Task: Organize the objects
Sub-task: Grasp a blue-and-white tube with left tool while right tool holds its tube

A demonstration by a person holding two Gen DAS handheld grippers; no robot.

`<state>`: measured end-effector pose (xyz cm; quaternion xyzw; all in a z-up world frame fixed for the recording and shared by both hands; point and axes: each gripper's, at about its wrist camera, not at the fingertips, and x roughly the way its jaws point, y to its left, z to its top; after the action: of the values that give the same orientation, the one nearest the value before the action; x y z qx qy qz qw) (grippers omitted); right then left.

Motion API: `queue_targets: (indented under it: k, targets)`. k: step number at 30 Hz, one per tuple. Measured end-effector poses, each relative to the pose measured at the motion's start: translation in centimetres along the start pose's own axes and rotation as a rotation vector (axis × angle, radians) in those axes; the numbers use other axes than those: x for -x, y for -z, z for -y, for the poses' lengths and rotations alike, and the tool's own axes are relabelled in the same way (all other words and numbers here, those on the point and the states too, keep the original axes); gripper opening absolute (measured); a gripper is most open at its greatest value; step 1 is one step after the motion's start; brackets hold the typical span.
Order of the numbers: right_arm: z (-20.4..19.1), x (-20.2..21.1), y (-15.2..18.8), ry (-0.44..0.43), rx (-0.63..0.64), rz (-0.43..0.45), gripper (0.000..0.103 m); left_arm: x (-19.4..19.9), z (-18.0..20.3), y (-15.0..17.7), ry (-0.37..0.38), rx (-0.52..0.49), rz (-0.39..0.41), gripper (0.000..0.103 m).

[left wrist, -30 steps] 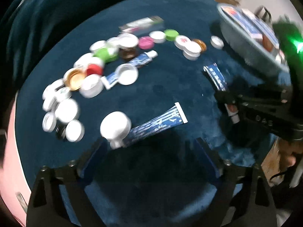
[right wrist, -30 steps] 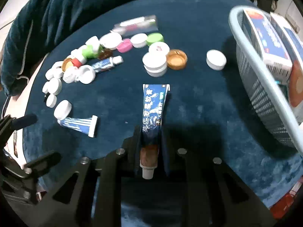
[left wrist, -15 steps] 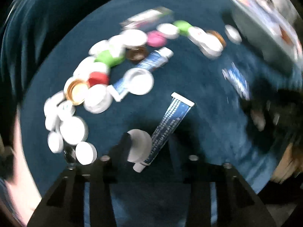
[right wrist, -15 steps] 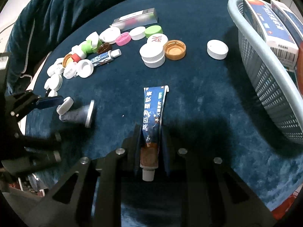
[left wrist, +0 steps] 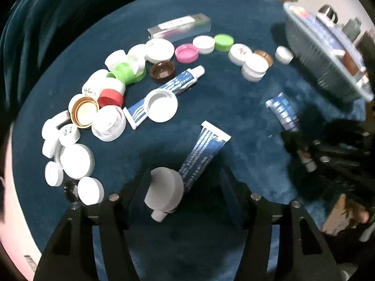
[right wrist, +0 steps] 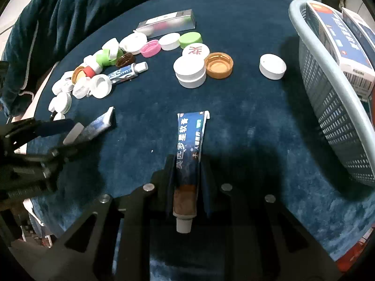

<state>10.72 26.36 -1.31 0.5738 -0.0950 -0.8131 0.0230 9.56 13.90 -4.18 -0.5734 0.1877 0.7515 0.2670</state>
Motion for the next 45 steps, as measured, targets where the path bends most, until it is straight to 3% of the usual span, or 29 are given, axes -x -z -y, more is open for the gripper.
queue_targets:
  k: [3,6,10,13,16,19,22,25,27,30,32,37,42,43,45]
  targets:
    - [0.1,0.0,0.1,-0.006,0.002,0.000,0.022,-1.2,-0.8,0.0,-0.001,0.039,-0.025,0.068]
    - [0.2,0.0,0.1,-0.011,0.003,-0.001,0.022,-1.1,-2.7,0.2,0.074,0.148,-0.030,0.068]
    - [0.4,-0.1,0.2,-0.024,-0.009,-0.001,0.022,1.2,-3.8,0.3,0.067,0.177,0.024,0.068]
    - [0.2,-0.1,0.3,-0.019,-0.009,0.005,0.022,3.3,-4.0,0.5,0.138,0.197,0.098,0.068]
    - [0.0,-0.3,0.3,-0.012,-0.002,0.015,0.022,3.9,-4.2,0.6,0.219,0.182,0.143,0.068]
    - [0.0,-0.3,0.4,-0.013,-0.001,0.019,0.022,3.7,-2.1,1.7,0.214,0.119,0.127,0.068]
    - [0.1,-0.3,0.4,-0.014,0.003,0.017,0.022,0.6,-0.1,2.1,0.155,0.024,0.054,0.067]
    - [0.3,-0.2,0.5,-0.023,0.001,0.015,0.022,-1.4,1.1,2.3,0.044,-0.061,-0.020,0.060]
    - [0.5,-0.1,0.5,-0.029,0.000,0.015,0.022,-1.4,0.8,2.0,0.057,-0.015,-0.027,0.056]
    - [0.4,-0.1,0.4,-0.030,0.002,0.016,0.022,-1.0,-1.6,1.6,0.129,0.234,-0.045,0.036]
    - [0.4,0.0,0.5,-0.026,0.002,0.021,0.021,-0.9,-3.2,2.0,0.202,0.402,-0.054,0.031]
    - [0.3,0.5,0.7,-0.019,0.006,0.036,0.021,-0.5,-2.0,2.0,0.208,0.366,-0.061,0.029]
    - [0.3,0.1,0.5,-0.017,-0.005,0.024,0.023,-1.1,0.5,1.7,0.106,0.233,-0.051,0.030]
    - [0.4,0.0,0.5,-0.023,-0.007,0.027,0.023,-1.0,0.8,1.6,0.100,0.220,-0.042,0.029]
    - [0.8,0.1,0.4,-0.039,-0.017,0.030,0.020,-0.5,1.0,1.6,0.115,0.224,-0.023,0.017]
